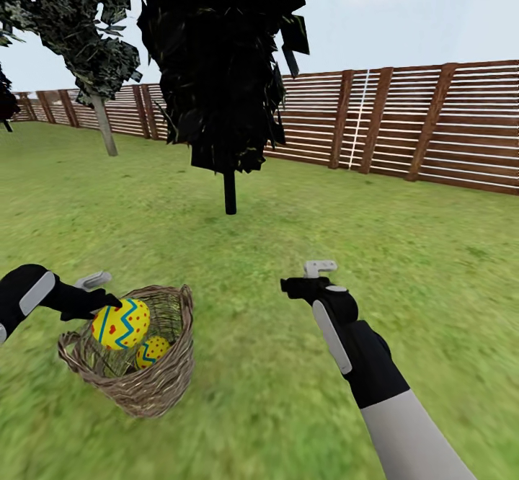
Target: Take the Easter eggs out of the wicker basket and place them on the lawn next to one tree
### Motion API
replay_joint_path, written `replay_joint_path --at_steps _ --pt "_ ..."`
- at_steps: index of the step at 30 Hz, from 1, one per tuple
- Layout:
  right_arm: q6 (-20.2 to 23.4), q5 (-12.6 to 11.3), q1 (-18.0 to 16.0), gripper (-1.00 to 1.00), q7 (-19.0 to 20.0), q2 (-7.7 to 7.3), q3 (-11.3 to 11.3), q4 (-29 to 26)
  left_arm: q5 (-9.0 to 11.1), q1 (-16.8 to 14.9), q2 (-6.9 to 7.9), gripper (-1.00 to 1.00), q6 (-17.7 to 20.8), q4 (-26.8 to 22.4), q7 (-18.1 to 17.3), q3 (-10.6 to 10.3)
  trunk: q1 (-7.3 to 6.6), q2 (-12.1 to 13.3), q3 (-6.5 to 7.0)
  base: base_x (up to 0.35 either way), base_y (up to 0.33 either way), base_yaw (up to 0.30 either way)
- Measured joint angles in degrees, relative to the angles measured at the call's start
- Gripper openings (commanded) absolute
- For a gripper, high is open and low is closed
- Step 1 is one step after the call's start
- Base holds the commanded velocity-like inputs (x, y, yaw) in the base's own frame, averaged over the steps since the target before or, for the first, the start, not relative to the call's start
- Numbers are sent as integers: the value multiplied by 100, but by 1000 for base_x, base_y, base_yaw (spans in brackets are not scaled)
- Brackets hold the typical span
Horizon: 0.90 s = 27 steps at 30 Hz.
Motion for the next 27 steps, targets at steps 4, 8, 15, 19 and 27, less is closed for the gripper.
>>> replay_joint_path --at_steps 4,8,15,19,27 --pt "-44 2 48 100 -13 -8 -17 -4 0 0 9 -100 0 6 0 -78 -10 5 89 0 0 0" --pt "-123 0 283 100 -4 0 -26 -37 0 0 12 -100 0 7 0 -131 -21 11 177 0 0 0" --pt "-320 42 493 100 -3 3 4 -47 -1 12 13 -100 0 7 0 -152 -39 20 331 0 0 0" --pt "-331 53 498 100 2 17 22 -35 -1 17 20 -100 0 6 0 -213 -49 26 419 0 0 0" --pt "-338 55 499 100 -8 40 62 -18 1 17 3 -100 0 6 2 -383 -70 36 596 0 0 0"
